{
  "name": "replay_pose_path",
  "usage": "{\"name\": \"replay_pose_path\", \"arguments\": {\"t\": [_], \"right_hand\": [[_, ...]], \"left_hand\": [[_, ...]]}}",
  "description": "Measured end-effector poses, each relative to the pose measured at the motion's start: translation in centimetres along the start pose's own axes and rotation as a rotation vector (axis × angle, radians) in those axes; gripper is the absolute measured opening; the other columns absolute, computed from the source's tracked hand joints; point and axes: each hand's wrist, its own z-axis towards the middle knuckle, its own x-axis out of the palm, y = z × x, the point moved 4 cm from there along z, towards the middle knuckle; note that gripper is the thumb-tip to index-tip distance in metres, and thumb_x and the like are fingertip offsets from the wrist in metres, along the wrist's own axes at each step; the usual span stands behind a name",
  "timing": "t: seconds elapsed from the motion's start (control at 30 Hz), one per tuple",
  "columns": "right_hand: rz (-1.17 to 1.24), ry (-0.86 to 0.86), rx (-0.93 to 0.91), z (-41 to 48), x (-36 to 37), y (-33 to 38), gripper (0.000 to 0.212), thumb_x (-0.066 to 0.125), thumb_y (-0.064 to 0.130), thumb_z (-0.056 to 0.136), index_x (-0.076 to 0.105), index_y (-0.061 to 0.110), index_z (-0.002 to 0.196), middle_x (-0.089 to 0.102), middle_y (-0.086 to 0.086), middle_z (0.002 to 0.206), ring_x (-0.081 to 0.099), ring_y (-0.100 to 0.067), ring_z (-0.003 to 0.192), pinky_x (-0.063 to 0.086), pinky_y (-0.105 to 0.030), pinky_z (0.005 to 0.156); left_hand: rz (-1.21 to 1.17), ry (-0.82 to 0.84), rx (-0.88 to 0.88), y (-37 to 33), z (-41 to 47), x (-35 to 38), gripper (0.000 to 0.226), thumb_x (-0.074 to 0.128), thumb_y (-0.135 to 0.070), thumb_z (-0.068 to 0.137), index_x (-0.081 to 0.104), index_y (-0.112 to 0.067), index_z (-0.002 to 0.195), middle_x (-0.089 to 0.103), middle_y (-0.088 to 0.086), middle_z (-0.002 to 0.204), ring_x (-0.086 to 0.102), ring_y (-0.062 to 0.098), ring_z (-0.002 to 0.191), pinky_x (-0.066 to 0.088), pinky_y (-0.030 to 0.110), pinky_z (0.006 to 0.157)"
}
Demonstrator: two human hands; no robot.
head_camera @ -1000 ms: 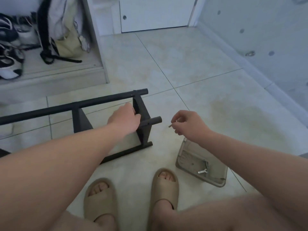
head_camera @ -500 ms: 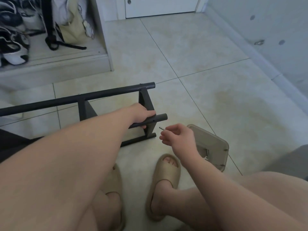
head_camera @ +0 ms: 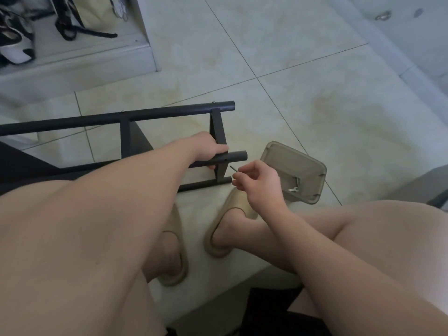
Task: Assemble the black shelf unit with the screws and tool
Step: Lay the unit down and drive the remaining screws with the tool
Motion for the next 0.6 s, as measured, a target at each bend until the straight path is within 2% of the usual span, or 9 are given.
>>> {"name": "replay_pose_path", "arguments": {"t": [0.07, 0.17, 0.43, 0.53, 0.6], "right_hand": [[0.003, -0.003, -0.006, 0.1, 0.2, -0.1, 0.014, 0.069, 0.003, 0.091, 0.064, 0.014, 0.083, 0.072, -0.002, 0.071, 0.074, -0.023, 0.077, 0.06, -0.046, 0.085], [-0.007, 0.012, -0.018, 0.6, 0.9, 0.3, 0.013, 0.069, 0.003, 0.091, 0.065, 0.014, 0.085, 0.073, -0.004, 0.074, 0.074, -0.016, 0.074, 0.061, -0.044, 0.085], [-0.031, -0.051, -0.065, 0.9, 1.4, 0.0, 0.016, 0.069, 0.005, 0.091, 0.064, 0.018, 0.084, 0.071, 0.003, 0.07, 0.072, -0.016, 0.074, 0.059, -0.043, 0.085], [-0.019, -0.077, -0.09, 0.9, 1.3, 0.0, 0.018, 0.069, 0.006, 0.092, 0.063, 0.02, 0.082, 0.072, 0.003, 0.068, 0.071, -0.012, 0.07, 0.059, -0.038, 0.081], [-0.015, -0.08, -0.112, 0.8, 1.4, 0.2, 0.018, 0.068, 0.006, 0.092, 0.064, 0.02, 0.081, 0.072, 0.003, 0.07, 0.071, -0.01, 0.069, 0.058, -0.033, 0.078]], "left_hand": [[-0.006, -0.002, 0.008, 0.3, 0.1, -0.1, 0.043, 0.051, -0.043, 0.098, 0.076, -0.009, 0.094, 0.071, -0.007, 0.057, 0.059, 0.011, 0.072, 0.042, 0.029, 0.069], [-0.043, -0.003, 0.002, 0.5, 0.4, -0.1, 0.041, 0.053, -0.047, 0.097, 0.076, -0.013, 0.092, 0.073, -0.005, 0.061, 0.059, 0.009, 0.068, 0.04, 0.029, 0.065], [-0.106, 0.0, -0.009, 0.7, 0.9, 0.2, 0.038, 0.058, -0.053, 0.092, 0.073, -0.02, 0.083, 0.073, -0.001, 0.061, 0.063, 0.01, 0.059, 0.041, 0.03, 0.066], [-0.104, 0.003, -0.017, 0.7, 1.0, 0.2, 0.04, 0.058, -0.055, 0.091, 0.073, -0.019, 0.085, 0.074, 0.001, 0.064, 0.063, 0.013, 0.063, 0.045, 0.031, 0.074], [-0.108, -0.002, -0.02, 0.7, 0.9, 0.2, 0.04, 0.058, -0.054, 0.092, 0.073, -0.017, 0.087, 0.073, 0.001, 0.063, 0.063, 0.014, 0.061, 0.044, 0.03, 0.072]]}}
